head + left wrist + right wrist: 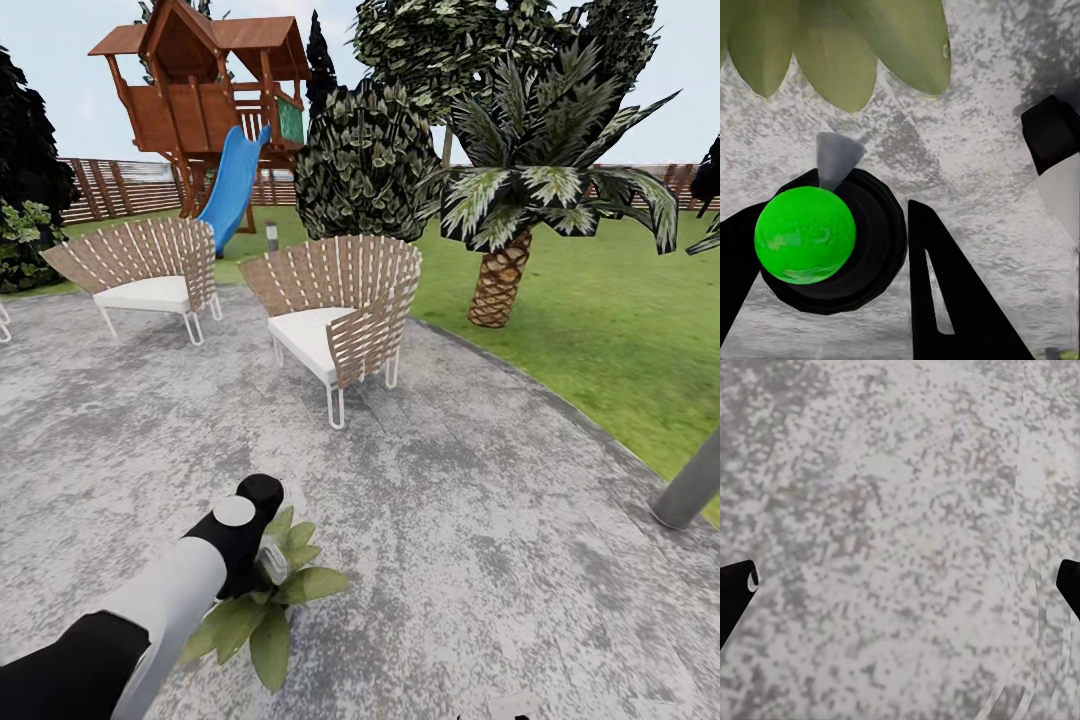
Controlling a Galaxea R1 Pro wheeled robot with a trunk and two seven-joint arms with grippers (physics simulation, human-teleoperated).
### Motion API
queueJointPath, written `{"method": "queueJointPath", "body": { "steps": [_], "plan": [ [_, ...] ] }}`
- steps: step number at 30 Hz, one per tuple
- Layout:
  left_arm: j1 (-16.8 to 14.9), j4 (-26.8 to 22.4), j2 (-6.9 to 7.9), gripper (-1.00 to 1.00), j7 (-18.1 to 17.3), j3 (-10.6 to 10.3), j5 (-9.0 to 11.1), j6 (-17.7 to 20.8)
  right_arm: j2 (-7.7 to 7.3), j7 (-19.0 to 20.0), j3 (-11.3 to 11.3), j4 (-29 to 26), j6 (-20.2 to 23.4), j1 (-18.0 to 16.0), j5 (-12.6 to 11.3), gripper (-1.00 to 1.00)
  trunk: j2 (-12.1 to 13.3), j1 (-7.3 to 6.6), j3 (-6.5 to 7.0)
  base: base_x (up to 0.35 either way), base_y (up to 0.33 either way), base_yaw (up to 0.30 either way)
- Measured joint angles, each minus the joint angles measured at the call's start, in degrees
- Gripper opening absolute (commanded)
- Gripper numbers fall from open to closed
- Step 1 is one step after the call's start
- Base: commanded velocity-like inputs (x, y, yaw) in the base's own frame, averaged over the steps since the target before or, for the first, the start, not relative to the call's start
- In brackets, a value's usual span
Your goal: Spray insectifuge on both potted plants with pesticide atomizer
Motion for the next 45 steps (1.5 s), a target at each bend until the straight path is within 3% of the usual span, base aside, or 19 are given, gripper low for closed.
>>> {"method": "queueJointPath", "body": {
  "steps": [3,13,22,26,31,41,43,45],
  "plan": [
    [0.8,0.4,1.30,-1.00,0.0,1.6,0.1,0.0,0.00,0.0,0.0,0.0,0.0,0.0,0.0,1.00,-0.4,0.22,-0.20,0.000,0.000,0.012],
    [1.8,-0.1,0.78,-1.00,0.0,1.8,0.3,0.1,0.00,0.0,0.0,0.0,0.0,0.0,0.0,1.00,-4.4,2.41,-2.73,0.000,0.000,0.103],
    [1.7,-0.1,0.78,-1.00,0.0,1.8,0.4,0.1,0.00,0.0,0.0,0.0,0.0,0.0,0.0,1.00,-4.4,2.42,-2.85,0.000,0.000,0.011],
    [1.7,-0.1,0.71,-1.00,0.0,1.8,0.4,0.1,0.00,0.0,0.0,0.0,0.0,0.0,0.0,1.00,-6.0,3.29,-3.77,0.000,0.000,0.000],
    [1.7,-0.1,0.69,-1.00,0.0,1.8,0.4,0.1,0.00,0.0,0.0,0.0,0.0,0.0,0.0,1.00,-6.1,3.43,-5.31,0.000,0.000,0.000],
    [1.7,-0.2,0.62,-1.00,0.0,1.9,0.4,0.1,-0.04,0.1,0.0,0.0,0.0,0.0,0.2,1.00,-6.1,3.42,-5.48,0.000,0.000,0.000],
    [2.4,-0.8,-0.04,-1.00,0.1,1.5,1.1,-0.6,-0.04,0.1,0.2,0.1,-0.1,0.1,0.5,1.00,-6.1,3.42,-5.49,0.000,0.000,0.000],
    [2.4,-0.9,0.14,-1.00,0.3,1.5,0.4,-1.2,0.08,0.0,0.2,0.1,-0.2,0.1,0.5,1.00,-6.1,3.42,-5.48,0.000,0.000,0.000]
  ]
}}
